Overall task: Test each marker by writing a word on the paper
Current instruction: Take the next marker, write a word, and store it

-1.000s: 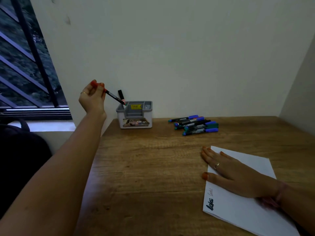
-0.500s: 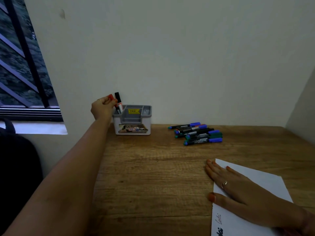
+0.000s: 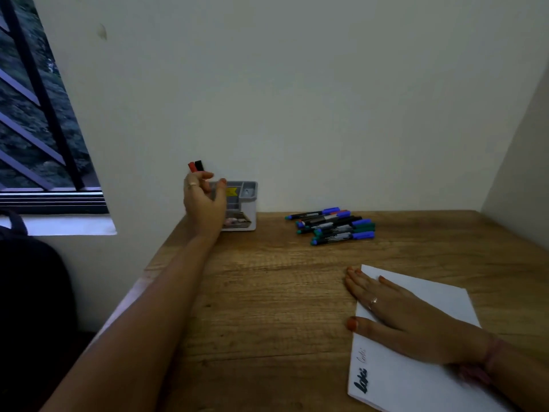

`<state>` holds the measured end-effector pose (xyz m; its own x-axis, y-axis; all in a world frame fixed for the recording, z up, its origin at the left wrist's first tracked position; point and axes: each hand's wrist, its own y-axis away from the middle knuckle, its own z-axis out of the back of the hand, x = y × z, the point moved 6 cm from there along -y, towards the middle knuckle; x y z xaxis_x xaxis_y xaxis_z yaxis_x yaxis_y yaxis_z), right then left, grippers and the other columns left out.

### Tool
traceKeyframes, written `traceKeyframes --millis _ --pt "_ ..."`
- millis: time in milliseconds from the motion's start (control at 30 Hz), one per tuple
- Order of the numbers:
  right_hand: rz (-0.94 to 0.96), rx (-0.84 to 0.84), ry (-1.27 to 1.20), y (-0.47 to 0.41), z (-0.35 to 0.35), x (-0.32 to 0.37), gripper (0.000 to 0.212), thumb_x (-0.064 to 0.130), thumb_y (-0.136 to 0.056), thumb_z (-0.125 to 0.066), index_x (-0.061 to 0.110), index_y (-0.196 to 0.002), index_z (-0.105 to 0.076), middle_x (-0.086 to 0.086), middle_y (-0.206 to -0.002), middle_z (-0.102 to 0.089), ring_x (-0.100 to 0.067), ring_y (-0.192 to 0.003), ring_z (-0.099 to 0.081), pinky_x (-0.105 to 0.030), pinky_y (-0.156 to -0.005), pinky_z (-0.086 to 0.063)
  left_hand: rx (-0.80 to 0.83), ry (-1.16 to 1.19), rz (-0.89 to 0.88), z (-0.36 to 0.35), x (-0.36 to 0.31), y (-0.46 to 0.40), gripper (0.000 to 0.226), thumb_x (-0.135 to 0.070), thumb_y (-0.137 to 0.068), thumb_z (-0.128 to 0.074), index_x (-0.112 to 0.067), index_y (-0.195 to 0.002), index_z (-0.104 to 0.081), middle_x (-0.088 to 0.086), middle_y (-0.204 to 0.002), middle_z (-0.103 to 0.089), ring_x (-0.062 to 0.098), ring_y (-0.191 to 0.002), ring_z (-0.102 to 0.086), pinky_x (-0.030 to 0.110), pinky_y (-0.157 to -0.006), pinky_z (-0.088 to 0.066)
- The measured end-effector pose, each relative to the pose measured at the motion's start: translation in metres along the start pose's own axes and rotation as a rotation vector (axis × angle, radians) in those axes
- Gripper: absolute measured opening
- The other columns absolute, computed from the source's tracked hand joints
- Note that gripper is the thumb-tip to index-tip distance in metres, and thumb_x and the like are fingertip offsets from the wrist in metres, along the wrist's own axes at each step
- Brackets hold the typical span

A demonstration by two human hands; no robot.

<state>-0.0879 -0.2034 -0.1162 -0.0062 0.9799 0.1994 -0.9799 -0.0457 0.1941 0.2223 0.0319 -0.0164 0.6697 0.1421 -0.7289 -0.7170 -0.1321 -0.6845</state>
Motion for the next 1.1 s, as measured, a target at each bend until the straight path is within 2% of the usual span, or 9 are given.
traceKeyframes --millis 200,300,400,567,733,833,933,1033,1100 --pt "-0.037 -0.092 0.073 -0.034 0.015 0.036 0.078 0.066 -0.087 -0.017 0.023 -0.147 0.008 0.006 -0.156 0.013 0.0 -0.141 0.012 -0.024 -0.114 0.006 0.704 -0.135 -0.189 -0.087 -0.054 0.082 0.011 -0.021 -0.088 -0.059 -0.018 -0.099 -0.062 0.001 -0.092 -0.059 0.008 -0.074 -0.054 0.018 -0.065 -0.045" --pt "-0.008 -0.084 0.042 -0.035 0.014 0.041 0.078 0.065 -0.088 -0.019 0.021 -0.148 0.006 0.004 -0.157 0.01 -0.002 -0.142 0.01 -0.026 -0.116 0.005 0.9 -0.399 -0.271 -0.119 -0.059 0.112 0.029 -0.033 -0.091 -0.055 -0.019 -0.115 -0.062 -0.003 -0.107 -0.056 0.008 -0.092 -0.052 0.012 -0.072 -0.035" --pt "-0.004 -0.1 0.053 -0.036 0.016 0.039 0.081 0.066 -0.086 -0.018 0.02 -0.148 0.005 0.003 -0.157 0.009 -0.003 -0.142 0.009 -0.028 -0.117 0.003 1.009 -0.495 -0.247 -0.134 -0.053 0.125 0.033 -0.032 -0.092 -0.053 -0.016 -0.119 -0.061 0.006 -0.117 -0.054 0.016 -0.102 -0.052 0.02 -0.082 -0.036" --pt "-0.002 -0.092 0.051 -0.036 0.015 0.038 0.078 0.063 -0.09 -0.021 0.018 -0.149 0.004 0.0 -0.158 0.008 -0.006 -0.143 0.008 -0.032 -0.118 0.002 1.024 -0.533 -0.24 -0.133 -0.059 0.126 0.027 -0.022 -0.09 -0.057 -0.012 -0.114 -0.065 0.009 -0.118 -0.055 0.019 -0.107 -0.052 0.021 -0.086 -0.037" --pt "0.025 -0.105 -0.069 -0.03 0.021 0.044 0.068 0.05 -0.097 -0.027 0.015 -0.149 -0.002 -0.001 -0.158 0.001 -0.008 -0.144 0.002 -0.027 -0.115 0.002 0.997 -0.433 -0.175 -0.119 -0.067 0.128 0.024 -0.017 -0.084 -0.064 -0.009 -0.106 -0.067 0.007 -0.102 -0.07 0.011 -0.088 -0.063 0.013 -0.076 -0.044" --pt "0.019 -0.318 -0.229 -0.025 0.041 0.04 0.054 0.035 -0.1 -0.035 0.01 -0.147 -0.022 -0.001 -0.155 -0.023 -0.011 -0.141 -0.022 -0.018 -0.109 -0.014 0.866 -0.28 -0.084 -0.098 -0.076 0.123 0.02 -0.017 -0.081 -0.068 -0.012 -0.101 -0.068 0.003 -0.097 -0.07 0.007 -0.08 -0.062 0.014 -0.074 -0.05" --pt "-0.012 -0.632 -0.317 -0.022 0.062 0.026 0.049 0.036 -0.096 -0.038 0.014 -0.14 -0.039 -0.005 -0.14 -0.048 -0.018 -0.127 -0.046 -0.03 -0.103 -0.035 0.786 -0.134 -0.027 -0.078 -0.094 0.116 0.019 -0.019 -0.078 -0.071 -0.018 -0.096 -0.066 -0.002 -0.091 -0.069 0.009 -0.081 -0.066 0.025 -0.077 -0.056" --pt "-0.015 -0.805 -0.379 -0.02 0.071 0.017 0.044 0.03 -0.092 -0.051 0.012 -0.132 -0.05 -0.008 -0.124 -0.059 -0.024 -0.111 -0.056 -0.038 -0.093 -0.044 0.819 -0.09 -0.102 -0.064 -0.127 0.118 0.019 -0.017 -0.076 -0.073 -0.02 -0.094 -0.066 -0.005 -0.085 -0.069 0.007 -0.075 -0.065 0.022 -0.072 -0.056" --pt "0.024 -0.862 -0.369 -0.017 0.074 0.021 0.043 0.034 -0.087 -0.059 0.016 -0.126 -0.056 0.001 -0.111 -0.061 -0.018 -0.1 -0.057 -0.028 -0.085 -0.044 0.866 -0.055 -0.144 -0.061 -0.151 0.123 0.018 -0.016 -0.076 -0.072 -0.021 -0.093 -0.067 -0.009 -0.081 -0.067 0.002 -0.069 -0.062 0.015 -0.066 -0.053"
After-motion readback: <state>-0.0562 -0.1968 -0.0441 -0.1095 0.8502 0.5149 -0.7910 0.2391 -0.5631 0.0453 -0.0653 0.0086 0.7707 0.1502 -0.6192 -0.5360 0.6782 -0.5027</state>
